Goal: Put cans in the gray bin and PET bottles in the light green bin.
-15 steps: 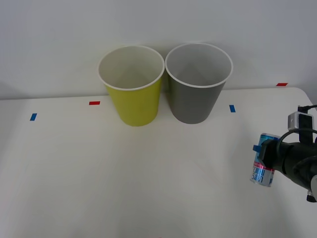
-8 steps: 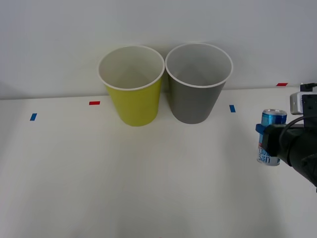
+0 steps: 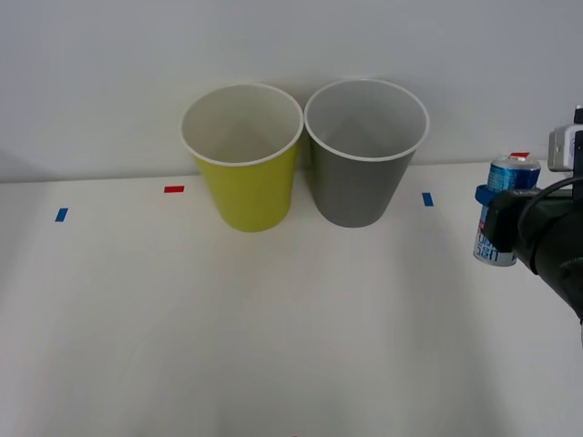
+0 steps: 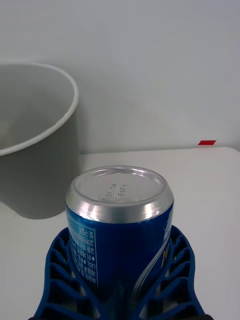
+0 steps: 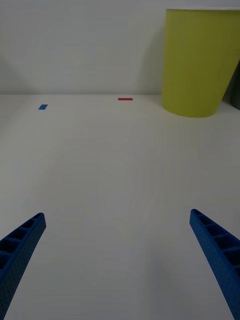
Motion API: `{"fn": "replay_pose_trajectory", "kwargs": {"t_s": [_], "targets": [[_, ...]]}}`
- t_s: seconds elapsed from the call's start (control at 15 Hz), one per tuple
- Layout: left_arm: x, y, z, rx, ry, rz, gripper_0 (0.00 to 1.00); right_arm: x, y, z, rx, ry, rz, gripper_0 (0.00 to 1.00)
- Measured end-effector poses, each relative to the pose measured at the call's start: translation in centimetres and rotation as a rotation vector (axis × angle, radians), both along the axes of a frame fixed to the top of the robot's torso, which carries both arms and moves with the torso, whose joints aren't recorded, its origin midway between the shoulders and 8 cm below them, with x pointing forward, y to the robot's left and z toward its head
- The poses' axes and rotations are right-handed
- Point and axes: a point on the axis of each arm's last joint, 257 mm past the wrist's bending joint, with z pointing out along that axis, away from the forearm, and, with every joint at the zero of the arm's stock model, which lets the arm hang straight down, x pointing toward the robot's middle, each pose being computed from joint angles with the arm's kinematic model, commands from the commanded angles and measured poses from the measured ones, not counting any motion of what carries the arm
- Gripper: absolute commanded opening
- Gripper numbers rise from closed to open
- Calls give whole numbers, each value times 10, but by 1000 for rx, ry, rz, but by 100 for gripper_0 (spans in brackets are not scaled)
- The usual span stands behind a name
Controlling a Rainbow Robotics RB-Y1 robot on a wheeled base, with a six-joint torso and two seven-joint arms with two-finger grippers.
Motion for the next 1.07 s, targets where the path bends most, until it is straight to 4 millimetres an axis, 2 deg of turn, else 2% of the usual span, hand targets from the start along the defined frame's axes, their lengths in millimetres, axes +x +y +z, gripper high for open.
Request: {"fn": "replay_pose_trajectory", "kwargs": {"t_s": [0.27,0.6,1.07], "targets": [[0,0,0,0,0,0,100,13,16,40,23,-98,-1,0],[0,0,0,0,0,0,100,32,54,103,89,-232,55,0],[0,0,0,0,0,0,100,80,89,140,111,-263,122,0]]}}
